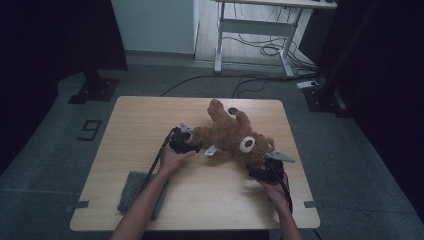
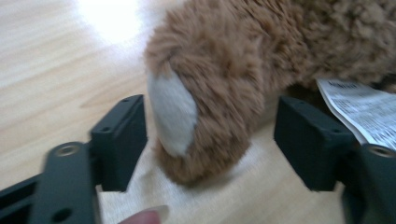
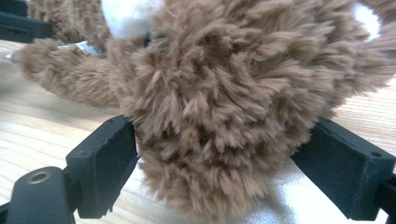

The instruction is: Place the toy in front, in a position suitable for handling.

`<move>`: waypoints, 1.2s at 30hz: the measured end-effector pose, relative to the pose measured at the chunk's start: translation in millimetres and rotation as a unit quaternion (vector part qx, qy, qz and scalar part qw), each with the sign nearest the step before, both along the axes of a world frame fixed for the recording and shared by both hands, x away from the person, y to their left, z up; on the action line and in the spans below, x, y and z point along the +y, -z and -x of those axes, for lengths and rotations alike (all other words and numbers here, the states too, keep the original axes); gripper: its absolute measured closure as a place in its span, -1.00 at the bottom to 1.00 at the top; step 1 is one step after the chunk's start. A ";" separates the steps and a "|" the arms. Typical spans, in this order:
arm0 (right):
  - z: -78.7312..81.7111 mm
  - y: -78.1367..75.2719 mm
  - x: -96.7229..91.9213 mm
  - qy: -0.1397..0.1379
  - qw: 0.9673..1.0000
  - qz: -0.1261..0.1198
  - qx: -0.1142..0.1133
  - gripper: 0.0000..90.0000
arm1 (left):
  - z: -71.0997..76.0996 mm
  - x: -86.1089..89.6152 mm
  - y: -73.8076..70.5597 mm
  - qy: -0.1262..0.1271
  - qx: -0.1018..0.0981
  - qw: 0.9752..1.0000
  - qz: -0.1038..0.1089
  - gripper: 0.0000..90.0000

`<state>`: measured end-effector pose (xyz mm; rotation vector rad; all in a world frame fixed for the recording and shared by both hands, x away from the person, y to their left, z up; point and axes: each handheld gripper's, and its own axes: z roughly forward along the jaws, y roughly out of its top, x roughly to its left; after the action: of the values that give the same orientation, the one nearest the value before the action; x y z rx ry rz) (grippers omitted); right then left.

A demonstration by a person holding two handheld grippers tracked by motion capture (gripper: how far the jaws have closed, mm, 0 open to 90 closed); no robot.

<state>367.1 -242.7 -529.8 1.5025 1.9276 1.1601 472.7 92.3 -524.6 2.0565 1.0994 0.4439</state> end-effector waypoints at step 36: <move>-4.1 -22.4 19.3 -0.056 0.995 -0.025 -0.085 0.41 | 70.2 56.3 -70.5 0.014 -0.067 0.997 0.044 0.70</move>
<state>371.2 -223.4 -507.4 1.2898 1.9002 1.3479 402.5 148.6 -454.1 1.9340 0.9929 0.5029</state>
